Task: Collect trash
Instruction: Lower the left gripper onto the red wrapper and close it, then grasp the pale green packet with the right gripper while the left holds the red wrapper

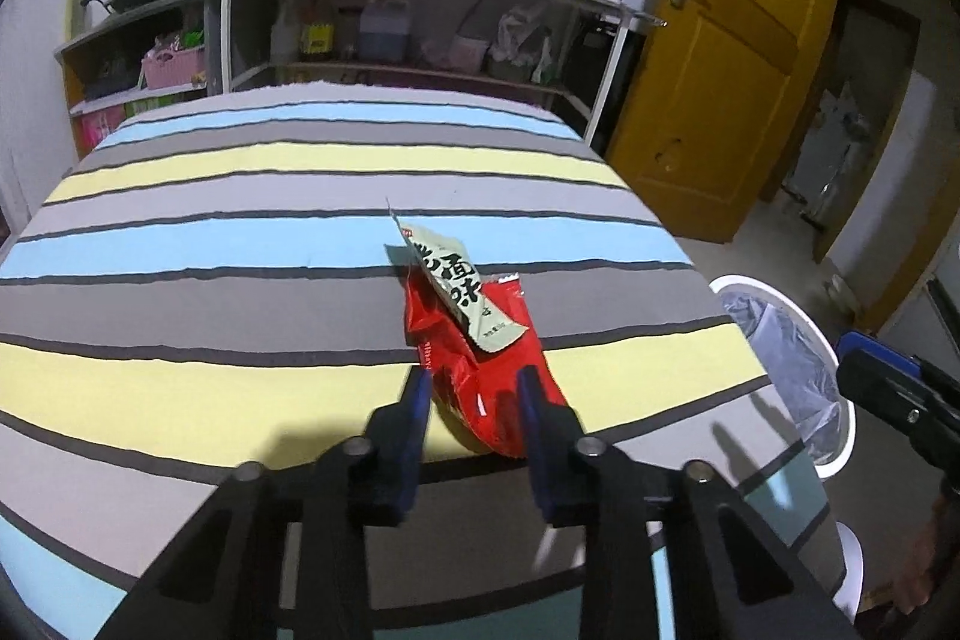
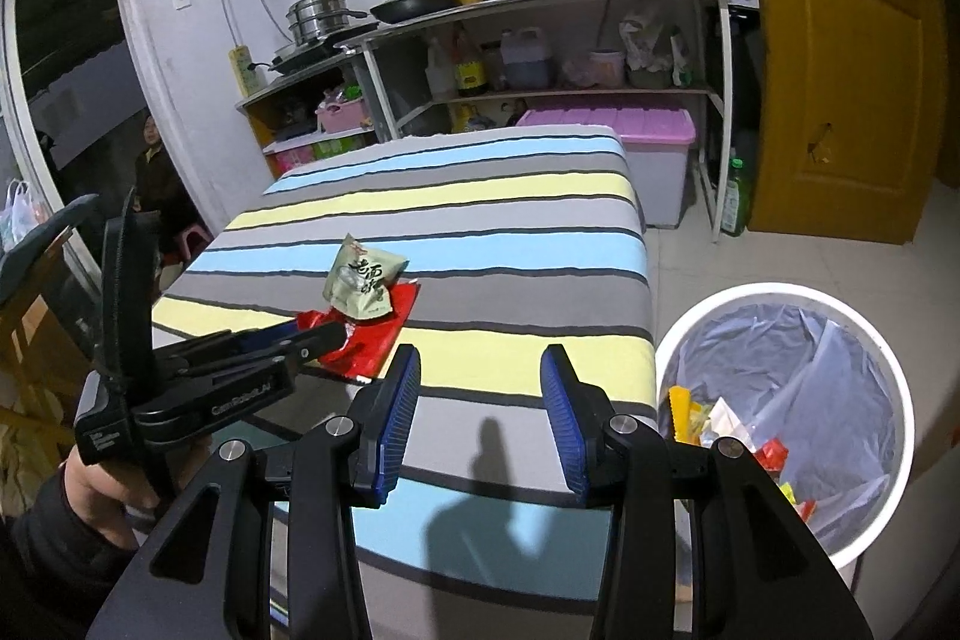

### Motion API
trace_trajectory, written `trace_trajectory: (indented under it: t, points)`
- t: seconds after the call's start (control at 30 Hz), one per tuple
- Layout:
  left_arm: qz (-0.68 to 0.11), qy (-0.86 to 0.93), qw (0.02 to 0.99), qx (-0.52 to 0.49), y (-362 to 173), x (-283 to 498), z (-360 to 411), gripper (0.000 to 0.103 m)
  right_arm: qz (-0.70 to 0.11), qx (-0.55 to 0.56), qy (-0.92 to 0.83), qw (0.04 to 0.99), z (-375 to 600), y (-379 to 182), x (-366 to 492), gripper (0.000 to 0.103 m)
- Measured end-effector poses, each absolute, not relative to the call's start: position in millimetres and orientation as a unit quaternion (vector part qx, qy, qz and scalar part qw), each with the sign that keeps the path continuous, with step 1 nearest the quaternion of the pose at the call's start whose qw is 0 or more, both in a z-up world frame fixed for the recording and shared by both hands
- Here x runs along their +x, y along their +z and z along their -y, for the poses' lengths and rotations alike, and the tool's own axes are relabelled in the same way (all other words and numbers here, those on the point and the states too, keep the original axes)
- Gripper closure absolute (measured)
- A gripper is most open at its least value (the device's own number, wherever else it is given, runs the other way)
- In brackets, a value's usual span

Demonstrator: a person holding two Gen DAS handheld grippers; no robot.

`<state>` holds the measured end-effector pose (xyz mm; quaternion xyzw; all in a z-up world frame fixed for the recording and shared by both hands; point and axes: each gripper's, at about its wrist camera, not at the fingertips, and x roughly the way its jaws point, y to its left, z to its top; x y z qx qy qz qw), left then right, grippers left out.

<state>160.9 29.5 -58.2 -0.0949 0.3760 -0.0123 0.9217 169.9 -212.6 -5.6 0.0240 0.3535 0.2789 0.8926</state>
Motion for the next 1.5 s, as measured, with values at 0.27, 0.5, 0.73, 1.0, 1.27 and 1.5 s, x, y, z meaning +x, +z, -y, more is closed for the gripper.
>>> trace_trajectory:
  t: [0.27,0.5,0.73,1.0,1.27,1.5]
  points:
    - [-0.38,-0.013,0.919,-0.101,-60.7,160.2,-34.7,0.092,-0.363,0.024,0.286,0.887,199.2,-11.8,181.6,0.06]
    - [-0.36,-0.037,0.928,-0.091,-53.0,136.0,-40.5,0.096,-0.368,0.019,0.309,0.877,171.5,-14.8,188.5,0.06]
    - [-0.326,-0.079,0.94,-0.06,-38.5,114.5,-37.2,0.097,-0.369,0.011,0.319,0.873,155.0,-15.2,187.9,0.06]
    - [-0.327,-0.069,0.941,-0.055,-35.9,109.1,-48.0,0.097,-0.373,0.005,0.32,0.871,148.8,-15.3,184.2,0.06]
    - [-0.328,-0.049,0.942,-0.045,-37.8,104.2,-58.5,0.098,-0.376,0.003,0.321,0.869,143.9,-16.9,183.3,0.06]
    - [-0.317,-0.031,0.947,-0.045,-31.8,101.7,-69.8,0.098,-0.385,0.0,0.325,0.864,137.3,-22.5,188.3,0.06]
